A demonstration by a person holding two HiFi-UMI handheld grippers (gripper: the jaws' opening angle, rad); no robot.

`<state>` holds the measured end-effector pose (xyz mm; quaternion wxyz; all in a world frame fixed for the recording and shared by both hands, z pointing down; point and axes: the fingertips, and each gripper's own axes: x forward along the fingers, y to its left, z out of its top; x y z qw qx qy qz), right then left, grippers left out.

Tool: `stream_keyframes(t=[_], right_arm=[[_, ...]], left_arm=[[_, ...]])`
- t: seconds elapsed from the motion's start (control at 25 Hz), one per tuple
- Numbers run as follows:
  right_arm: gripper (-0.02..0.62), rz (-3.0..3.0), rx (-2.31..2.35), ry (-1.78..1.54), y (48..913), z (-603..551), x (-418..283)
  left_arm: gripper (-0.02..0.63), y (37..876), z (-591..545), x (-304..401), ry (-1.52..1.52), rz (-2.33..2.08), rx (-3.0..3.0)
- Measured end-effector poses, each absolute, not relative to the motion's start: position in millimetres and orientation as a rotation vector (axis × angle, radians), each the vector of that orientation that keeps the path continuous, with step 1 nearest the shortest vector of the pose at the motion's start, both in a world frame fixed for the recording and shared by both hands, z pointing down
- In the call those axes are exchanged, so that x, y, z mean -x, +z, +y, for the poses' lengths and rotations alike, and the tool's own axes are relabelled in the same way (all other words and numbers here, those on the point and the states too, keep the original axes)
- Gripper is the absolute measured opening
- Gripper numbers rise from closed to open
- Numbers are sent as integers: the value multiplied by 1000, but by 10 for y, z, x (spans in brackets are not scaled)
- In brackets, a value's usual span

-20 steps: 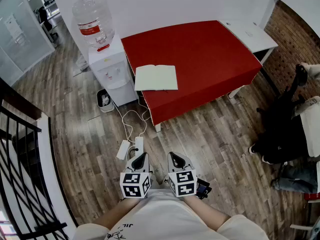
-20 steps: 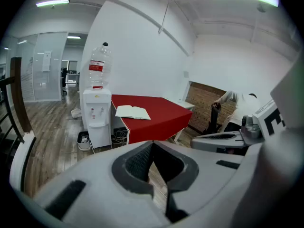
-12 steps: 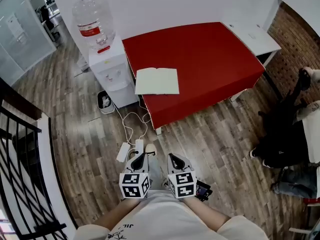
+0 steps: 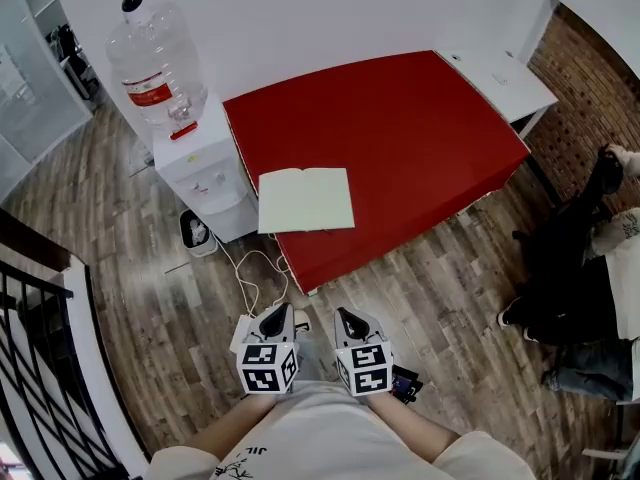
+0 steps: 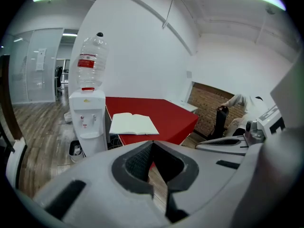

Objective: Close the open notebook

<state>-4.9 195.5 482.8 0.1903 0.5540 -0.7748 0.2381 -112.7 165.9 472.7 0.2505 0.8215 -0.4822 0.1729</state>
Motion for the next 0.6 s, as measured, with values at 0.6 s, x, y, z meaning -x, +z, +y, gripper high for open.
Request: stream_keyframes(t=[0.6], right_arm=[[6,-2113,-1648,627,4633,515,130]], left_arm=[[6,4593,146,1102,486,-1200,-2321]])
